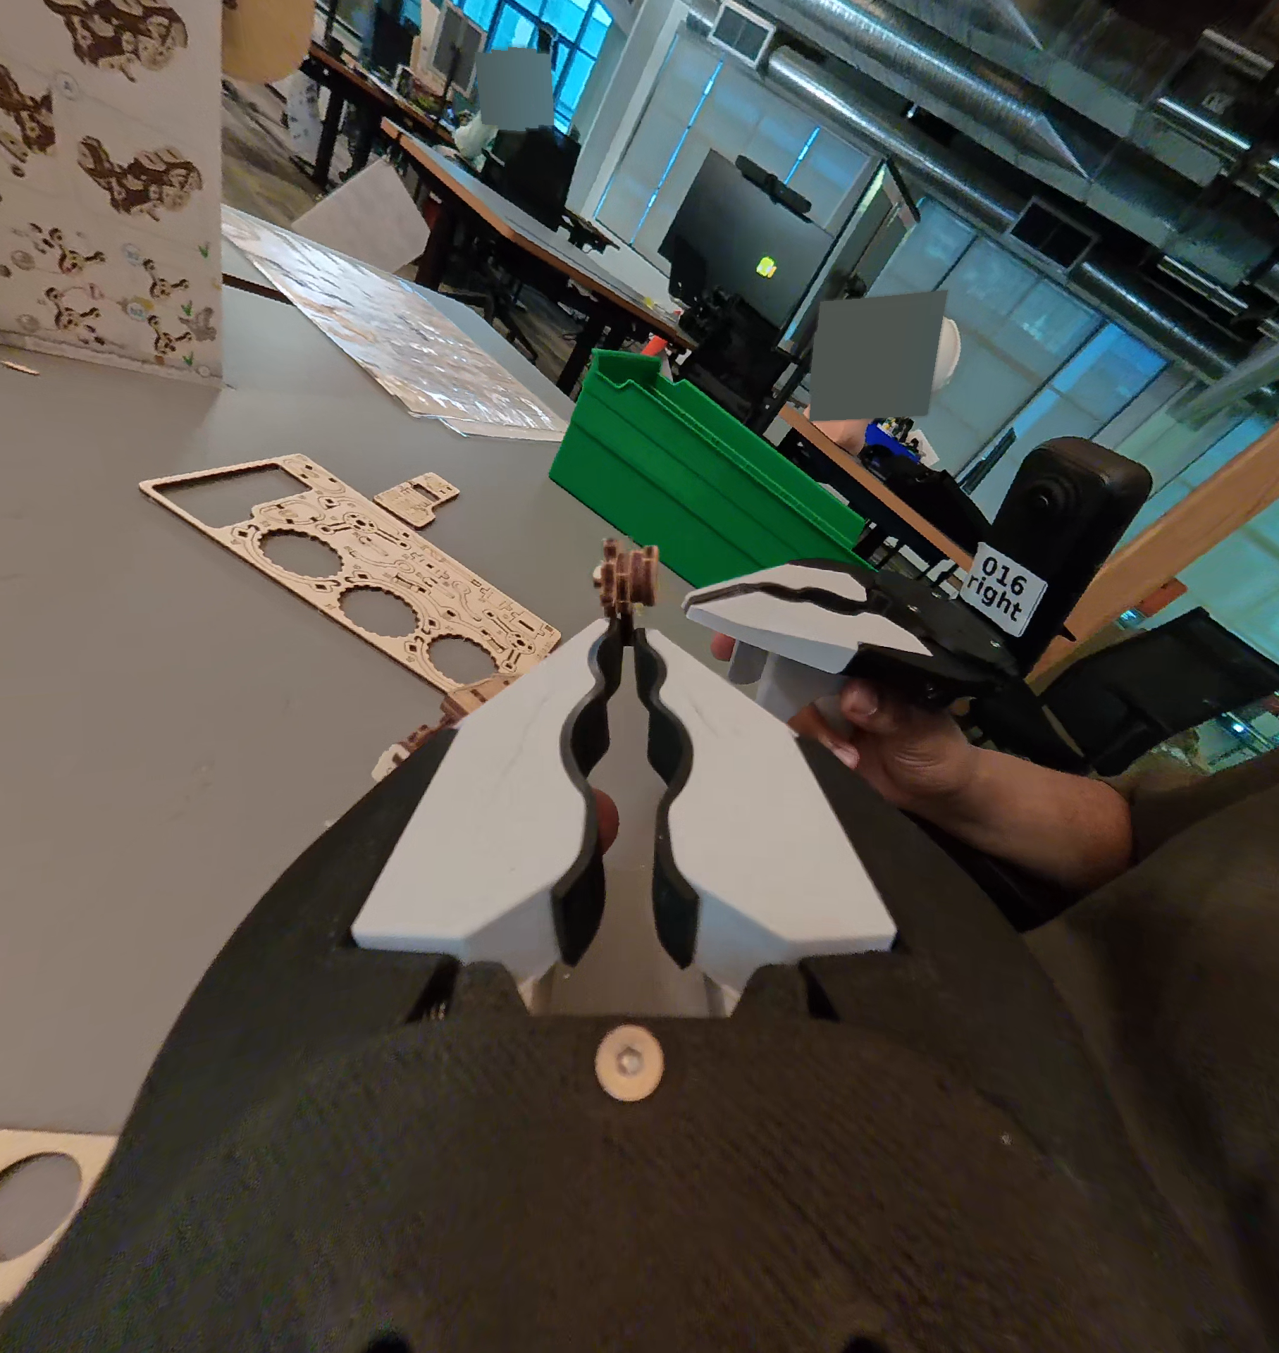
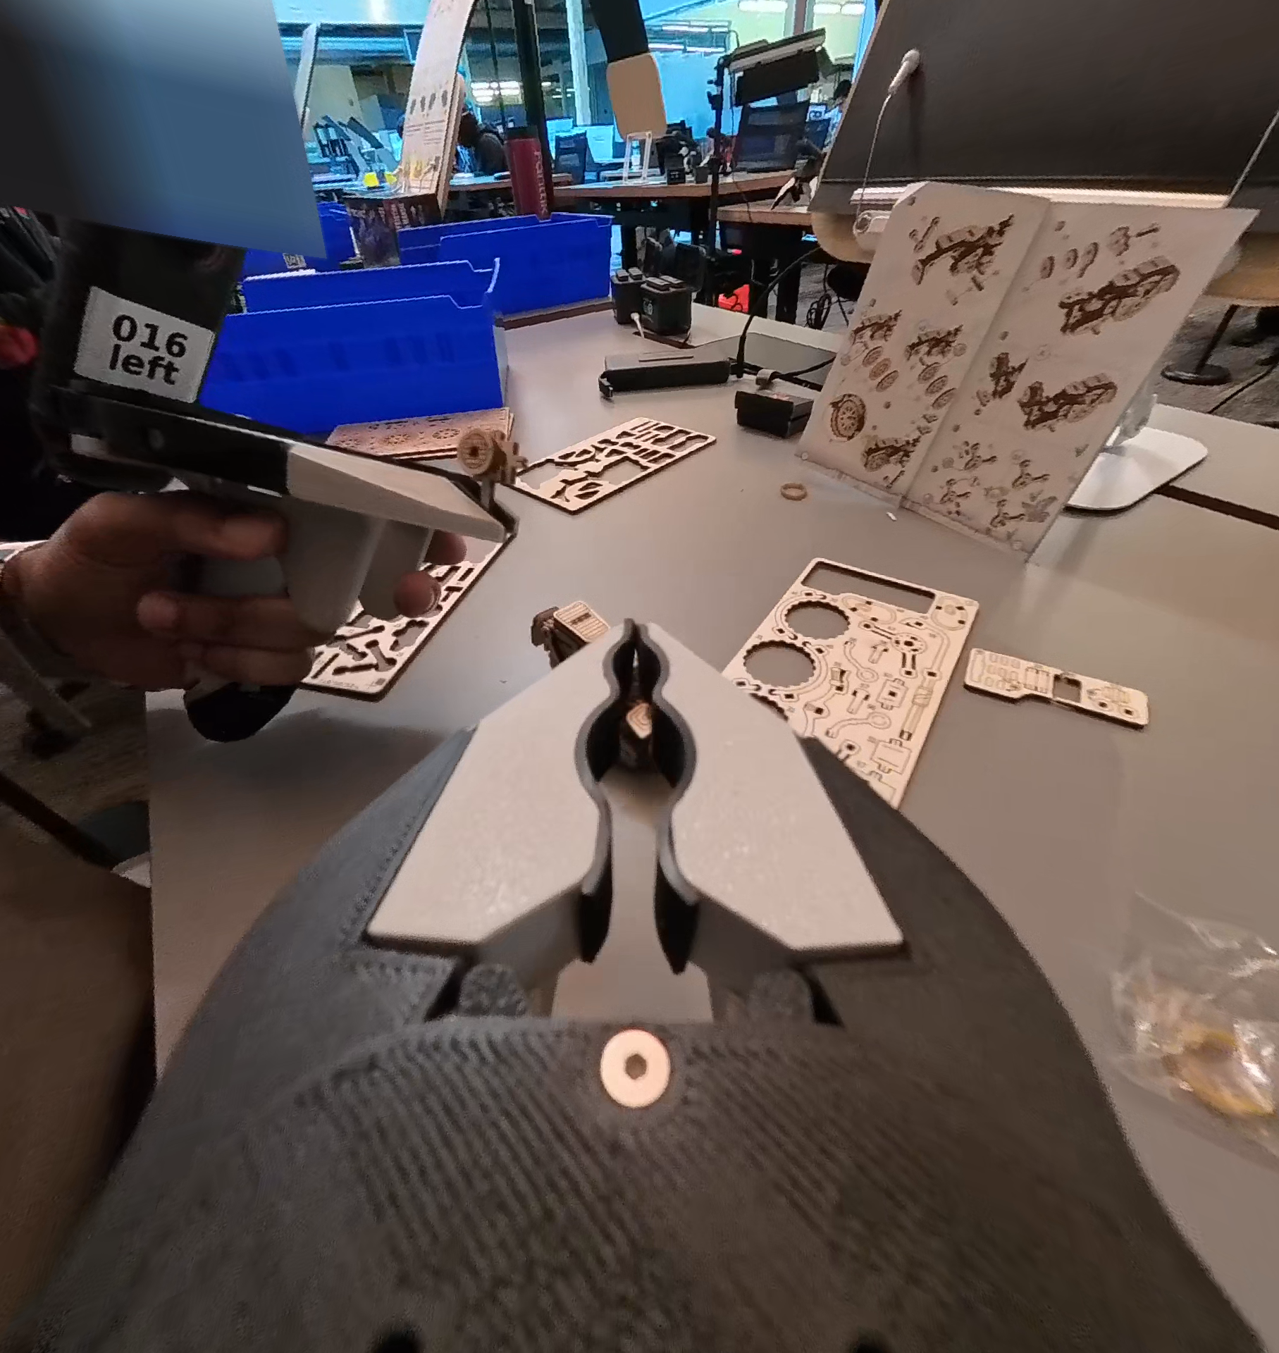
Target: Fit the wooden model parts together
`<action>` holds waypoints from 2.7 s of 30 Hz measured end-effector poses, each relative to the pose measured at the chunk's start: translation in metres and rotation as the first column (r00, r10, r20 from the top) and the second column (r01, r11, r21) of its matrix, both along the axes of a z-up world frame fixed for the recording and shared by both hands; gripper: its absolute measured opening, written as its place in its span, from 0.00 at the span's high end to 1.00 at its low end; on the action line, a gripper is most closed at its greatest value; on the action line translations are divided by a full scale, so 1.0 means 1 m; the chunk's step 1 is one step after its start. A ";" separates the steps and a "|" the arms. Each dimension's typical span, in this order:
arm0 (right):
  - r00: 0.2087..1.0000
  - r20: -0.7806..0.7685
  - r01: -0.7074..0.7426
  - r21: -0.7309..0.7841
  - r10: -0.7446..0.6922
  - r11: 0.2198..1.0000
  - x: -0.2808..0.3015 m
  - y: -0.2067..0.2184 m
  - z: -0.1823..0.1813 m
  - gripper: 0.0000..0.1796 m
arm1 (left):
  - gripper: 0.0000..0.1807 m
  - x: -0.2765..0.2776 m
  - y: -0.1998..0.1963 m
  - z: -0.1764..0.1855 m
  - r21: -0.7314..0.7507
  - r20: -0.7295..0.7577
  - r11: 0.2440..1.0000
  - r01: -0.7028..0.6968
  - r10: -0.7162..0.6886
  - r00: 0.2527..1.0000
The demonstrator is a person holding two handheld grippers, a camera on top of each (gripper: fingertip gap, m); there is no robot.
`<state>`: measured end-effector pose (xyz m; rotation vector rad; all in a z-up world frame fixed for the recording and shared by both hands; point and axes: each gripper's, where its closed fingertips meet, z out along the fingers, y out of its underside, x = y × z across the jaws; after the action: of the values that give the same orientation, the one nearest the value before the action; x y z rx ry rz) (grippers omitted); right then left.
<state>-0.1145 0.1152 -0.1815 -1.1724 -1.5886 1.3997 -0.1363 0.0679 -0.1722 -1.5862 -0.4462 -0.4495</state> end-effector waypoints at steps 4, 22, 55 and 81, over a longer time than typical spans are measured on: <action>1.000 0.002 -0.005 0.004 0.005 1.000 0.001 -0.001 -0.001 1.00 | 1.00 -0.003 0.000 -0.003 -0.015 0.005 1.000 -0.012 0.012 1.000; 0.995 0.057 -0.069 -0.108 0.076 0.992 0.008 0.001 -0.003 0.92 | 1.00 0.016 0.007 -0.019 -0.127 -0.138 0.991 0.037 -0.055 0.989; 0.976 0.100 -0.178 -0.141 0.192 0.974 0.009 -0.035 -0.011 0.93 | 0.81 0.049 0.016 -0.037 -0.203 -0.060 0.971 0.123 -0.138 0.989; 0.927 0.023 -0.355 -0.274 0.375 0.894 0.021 -0.049 0.003 0.93 | 0.82 0.061 0.015 -0.033 -0.130 0.142 0.953 0.273 -0.254 0.957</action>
<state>-0.0932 0.0664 -0.1780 -1.1241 -1.7819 1.8809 -0.0749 0.0833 -0.2050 -1.7778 -0.3689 -0.7370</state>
